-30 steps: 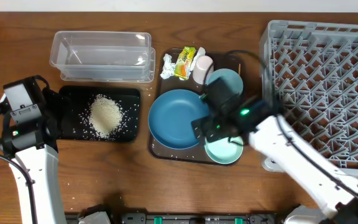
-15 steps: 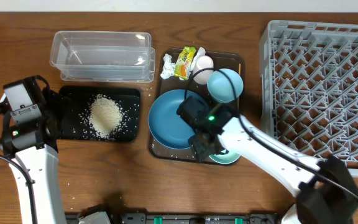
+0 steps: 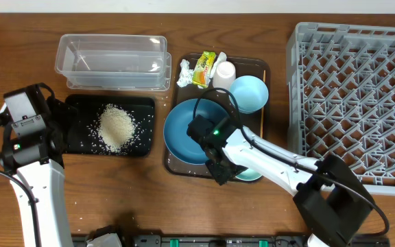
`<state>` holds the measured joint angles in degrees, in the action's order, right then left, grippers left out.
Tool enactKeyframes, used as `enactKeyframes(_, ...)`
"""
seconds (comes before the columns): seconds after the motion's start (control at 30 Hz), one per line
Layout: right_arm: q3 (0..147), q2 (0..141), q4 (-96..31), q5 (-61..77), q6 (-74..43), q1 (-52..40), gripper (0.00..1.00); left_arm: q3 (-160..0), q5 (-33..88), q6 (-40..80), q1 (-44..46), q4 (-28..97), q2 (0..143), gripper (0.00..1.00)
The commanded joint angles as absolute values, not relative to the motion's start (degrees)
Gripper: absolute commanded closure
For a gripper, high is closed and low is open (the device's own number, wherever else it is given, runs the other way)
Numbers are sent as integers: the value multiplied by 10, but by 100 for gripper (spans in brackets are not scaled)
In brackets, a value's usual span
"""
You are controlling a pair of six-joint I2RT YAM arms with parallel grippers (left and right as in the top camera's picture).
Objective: Sort waste into correct bins and load items into the dishwasher rack
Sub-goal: 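Reach the right gripper to the front light-blue bowl and grasp its rim, then lift the light-blue bowl with the right gripper and carry it into the dish rack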
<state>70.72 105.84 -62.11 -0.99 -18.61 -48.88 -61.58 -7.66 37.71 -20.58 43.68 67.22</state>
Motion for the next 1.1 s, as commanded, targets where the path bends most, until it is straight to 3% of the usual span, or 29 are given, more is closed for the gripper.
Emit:
enactKeyframes(0.0,703,1061,-621,-12,-184,-496,56,-625,-80,383,-209,439,674,8)
enactKeyframes(0.2,675,1061,-597,-13,-189,-496,64,-625,-80,382,-209,439,674,8)
enactKeyframes(0.5,700,1060,-624,-17,-188,-494,85,-625,-80,383,-209,439,674,9)
enactKeyframes(0.6,724,1060,-653,-19,-183,-494,99,-625,-80,382,-209,439,674,9)
enactKeyframes(1.07,888,1060,-833,-68,-181,-449,99,-625,-80,383,-209,439,674,9)
